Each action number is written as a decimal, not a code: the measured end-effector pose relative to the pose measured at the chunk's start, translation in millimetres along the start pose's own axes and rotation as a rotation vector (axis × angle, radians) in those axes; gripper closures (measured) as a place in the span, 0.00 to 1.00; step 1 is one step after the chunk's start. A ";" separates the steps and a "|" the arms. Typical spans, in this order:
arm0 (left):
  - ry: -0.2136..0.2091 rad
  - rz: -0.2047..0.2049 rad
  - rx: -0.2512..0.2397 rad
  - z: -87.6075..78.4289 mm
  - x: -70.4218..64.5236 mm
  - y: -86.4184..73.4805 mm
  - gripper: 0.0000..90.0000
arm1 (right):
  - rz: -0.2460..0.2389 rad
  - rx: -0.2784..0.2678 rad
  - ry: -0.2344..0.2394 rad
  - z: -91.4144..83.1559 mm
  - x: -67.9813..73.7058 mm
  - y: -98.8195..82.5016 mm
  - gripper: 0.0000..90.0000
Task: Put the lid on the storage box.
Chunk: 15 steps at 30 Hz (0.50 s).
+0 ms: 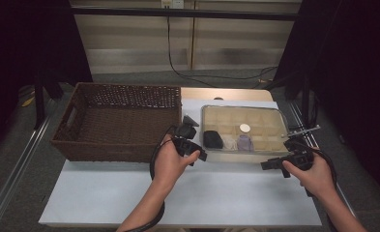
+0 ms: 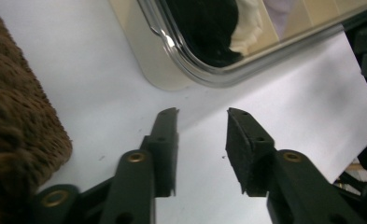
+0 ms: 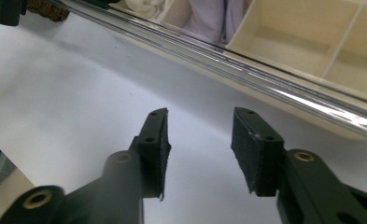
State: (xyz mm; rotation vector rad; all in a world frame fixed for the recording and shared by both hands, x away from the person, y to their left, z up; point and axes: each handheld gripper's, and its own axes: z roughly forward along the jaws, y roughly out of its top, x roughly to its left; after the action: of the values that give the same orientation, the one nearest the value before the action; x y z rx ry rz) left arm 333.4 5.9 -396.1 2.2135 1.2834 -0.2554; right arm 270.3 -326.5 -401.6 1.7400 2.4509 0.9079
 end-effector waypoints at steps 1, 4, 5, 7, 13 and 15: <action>0.000 0.013 0.001 -0.1 0.1 -1.1 0.66 | -0.010 0.006 -0.007 0.7 1.4 -0.5 0.57; 0.001 0.023 0.008 0.4 1.3 -4.9 0.60 | -0.046 -0.007 -0.003 4.2 4.3 -2.0 0.50; 0.010 0.033 0.014 0.4 2.3 -6.4 0.55 | -0.055 -0.011 -0.008 5.2 5.5 -2.4 0.48; 0.021 0.048 0.017 -0.1 5.1 -8.8 0.54 | -0.065 -0.015 -0.006 6.3 7.1 -3.1 0.43; 0.013 0.074 -0.004 -2.2 9.8 -14.0 0.47 | -0.099 -0.028 -0.006 8.8 6.8 -4.7 0.38; 0.001 0.082 -0.008 -3.1 10.7 -15.1 0.45 | -0.094 -0.035 -0.004 8.6 6.6 -4.9 0.36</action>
State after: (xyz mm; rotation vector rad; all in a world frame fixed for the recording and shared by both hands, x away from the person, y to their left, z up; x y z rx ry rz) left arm 325.8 21.3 -403.7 2.2541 1.1883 -0.2177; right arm 266.2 -318.0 -408.9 1.5994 2.4750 0.9314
